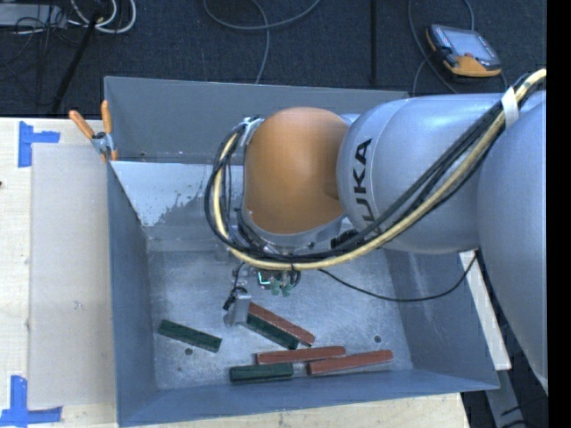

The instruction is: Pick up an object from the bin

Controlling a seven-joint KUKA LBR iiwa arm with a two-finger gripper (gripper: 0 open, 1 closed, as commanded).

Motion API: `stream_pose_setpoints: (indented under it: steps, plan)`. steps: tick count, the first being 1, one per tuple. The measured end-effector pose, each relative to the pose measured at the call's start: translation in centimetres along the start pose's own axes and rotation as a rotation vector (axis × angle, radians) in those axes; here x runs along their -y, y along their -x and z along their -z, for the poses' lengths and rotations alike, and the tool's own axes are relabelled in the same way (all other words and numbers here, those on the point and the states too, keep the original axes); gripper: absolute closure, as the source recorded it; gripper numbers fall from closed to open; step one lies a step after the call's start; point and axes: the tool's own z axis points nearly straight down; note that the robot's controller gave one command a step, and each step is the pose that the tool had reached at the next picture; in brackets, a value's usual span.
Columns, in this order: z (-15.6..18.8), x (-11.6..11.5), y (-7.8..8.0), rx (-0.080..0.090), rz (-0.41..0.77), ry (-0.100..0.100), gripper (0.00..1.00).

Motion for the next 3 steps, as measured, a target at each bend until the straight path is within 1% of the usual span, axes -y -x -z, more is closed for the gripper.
stream_pose_setpoints:
  steps: [1, 2, 3]
  plan:
    - [-11.9, -6.6, -2.4, -0.001, 0.053, 0.0, 0.0]
    - [-8.4, -4.1, -3.1, 0.007, -0.182, 0.001, 0.0]
    - [-7.2, -4.1, -4.8, 0.005, -0.338, 0.002, 0.0]
